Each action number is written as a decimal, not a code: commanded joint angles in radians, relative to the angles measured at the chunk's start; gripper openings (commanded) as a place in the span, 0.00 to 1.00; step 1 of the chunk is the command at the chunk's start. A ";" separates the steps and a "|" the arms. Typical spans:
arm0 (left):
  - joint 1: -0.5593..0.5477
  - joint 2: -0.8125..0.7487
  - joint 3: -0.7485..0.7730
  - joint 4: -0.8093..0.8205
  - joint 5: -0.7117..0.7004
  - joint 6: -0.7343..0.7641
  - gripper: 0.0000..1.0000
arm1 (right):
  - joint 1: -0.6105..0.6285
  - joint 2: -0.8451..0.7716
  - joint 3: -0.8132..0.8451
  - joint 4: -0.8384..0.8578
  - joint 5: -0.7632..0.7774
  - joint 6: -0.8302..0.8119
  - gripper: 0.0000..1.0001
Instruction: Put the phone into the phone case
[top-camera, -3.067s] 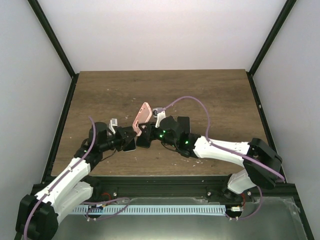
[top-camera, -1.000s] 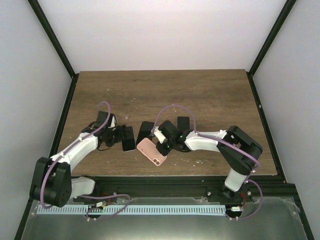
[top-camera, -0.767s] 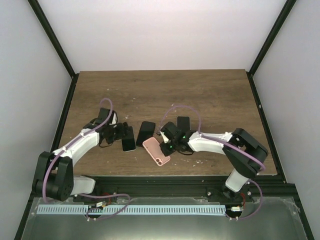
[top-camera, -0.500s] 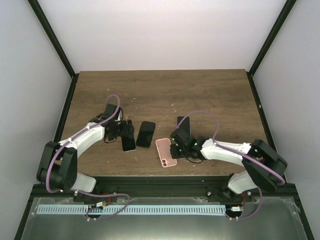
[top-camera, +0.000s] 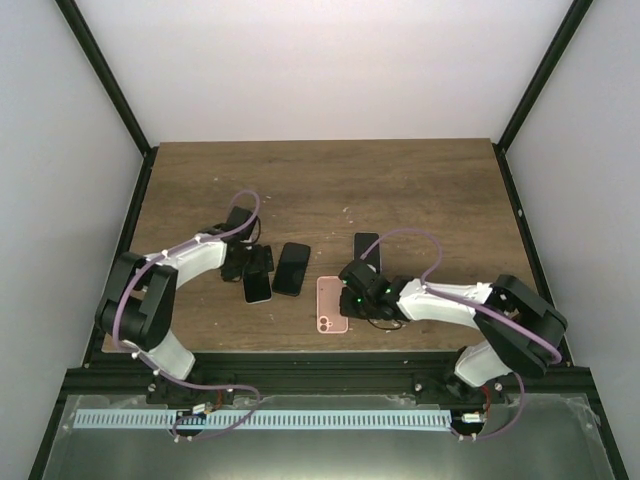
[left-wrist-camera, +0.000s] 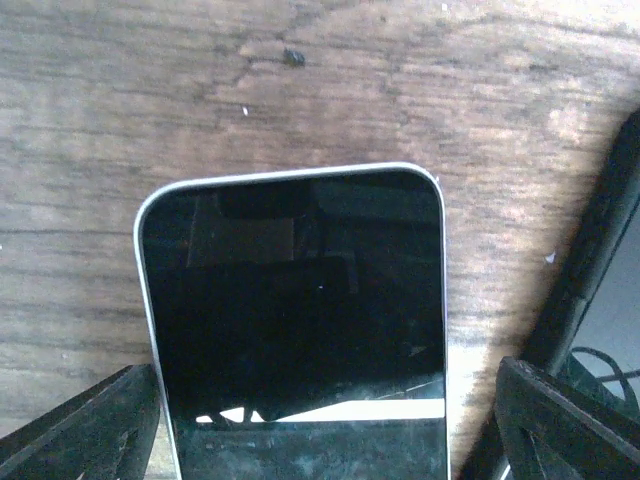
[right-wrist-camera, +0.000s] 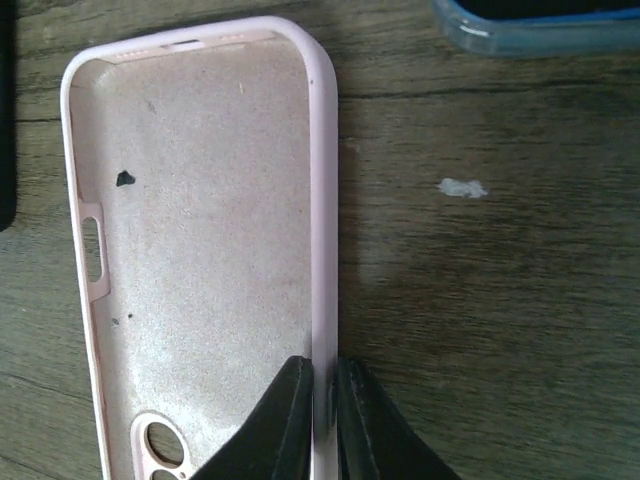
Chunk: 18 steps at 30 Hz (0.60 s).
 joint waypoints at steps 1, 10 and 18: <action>-0.002 0.047 0.025 -0.016 -0.056 0.012 0.93 | 0.012 0.008 0.030 0.034 0.019 0.025 0.11; -0.017 0.125 0.076 -0.066 -0.112 0.035 0.88 | 0.023 -0.026 0.019 0.053 0.006 -0.006 0.33; -0.038 0.133 0.109 -0.146 -0.143 0.036 0.87 | 0.023 -0.146 -0.024 0.033 0.098 -0.028 0.57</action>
